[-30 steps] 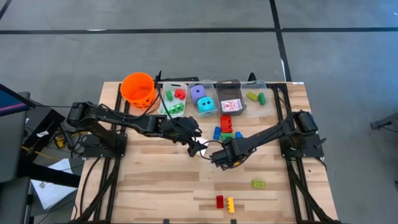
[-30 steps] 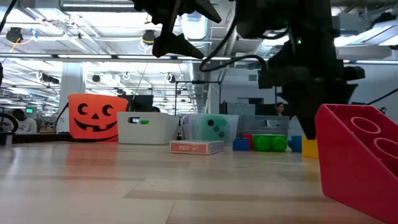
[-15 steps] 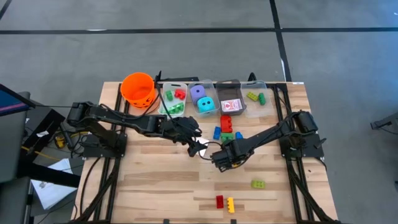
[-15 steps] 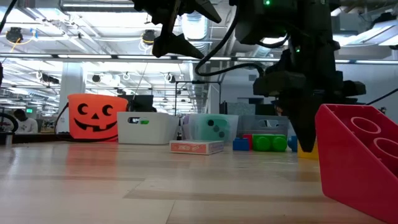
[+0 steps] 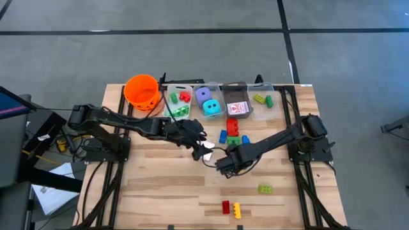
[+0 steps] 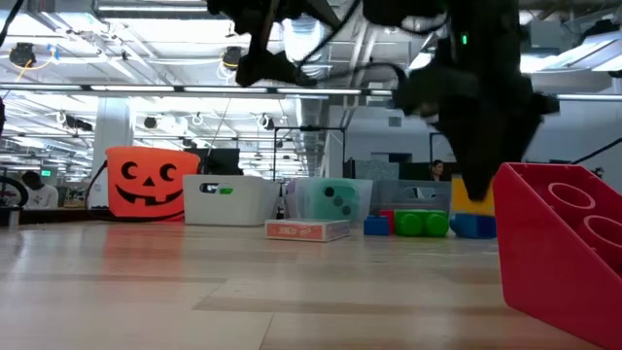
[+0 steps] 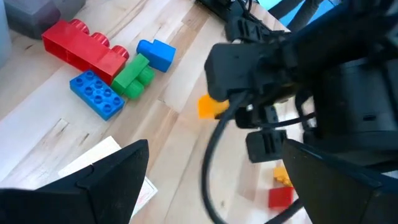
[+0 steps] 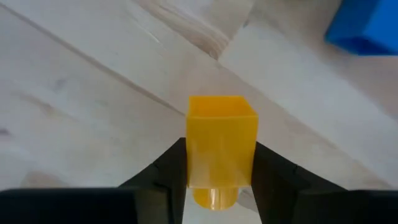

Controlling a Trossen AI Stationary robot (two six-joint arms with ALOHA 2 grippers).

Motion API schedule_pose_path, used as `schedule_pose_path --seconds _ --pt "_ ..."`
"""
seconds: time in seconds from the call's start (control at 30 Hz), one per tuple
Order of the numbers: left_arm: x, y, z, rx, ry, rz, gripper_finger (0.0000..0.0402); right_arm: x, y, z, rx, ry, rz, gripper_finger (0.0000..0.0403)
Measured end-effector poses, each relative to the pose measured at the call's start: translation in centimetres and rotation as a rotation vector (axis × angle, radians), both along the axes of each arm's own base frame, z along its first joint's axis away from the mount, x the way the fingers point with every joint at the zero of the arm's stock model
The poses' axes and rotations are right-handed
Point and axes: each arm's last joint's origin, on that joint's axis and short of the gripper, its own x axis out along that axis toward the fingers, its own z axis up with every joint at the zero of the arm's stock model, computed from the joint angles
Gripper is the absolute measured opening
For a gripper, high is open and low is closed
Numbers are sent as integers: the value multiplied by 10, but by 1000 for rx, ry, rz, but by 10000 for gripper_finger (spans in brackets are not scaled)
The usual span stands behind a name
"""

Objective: Pick & Place Toys
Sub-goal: Put the 1 stud yellow game piece into the white bin

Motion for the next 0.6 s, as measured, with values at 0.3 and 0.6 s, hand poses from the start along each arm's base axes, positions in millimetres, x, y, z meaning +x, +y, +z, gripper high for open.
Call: schedule_pose_path --seconds 0.3,0.6 --pt "-58 23 62 70 -106 -63 360 16 -4 60 -179 -83 2 132" --pt "-133 25 101 247 -160 -138 360 43 -43 98 -290 -270 -45 132"
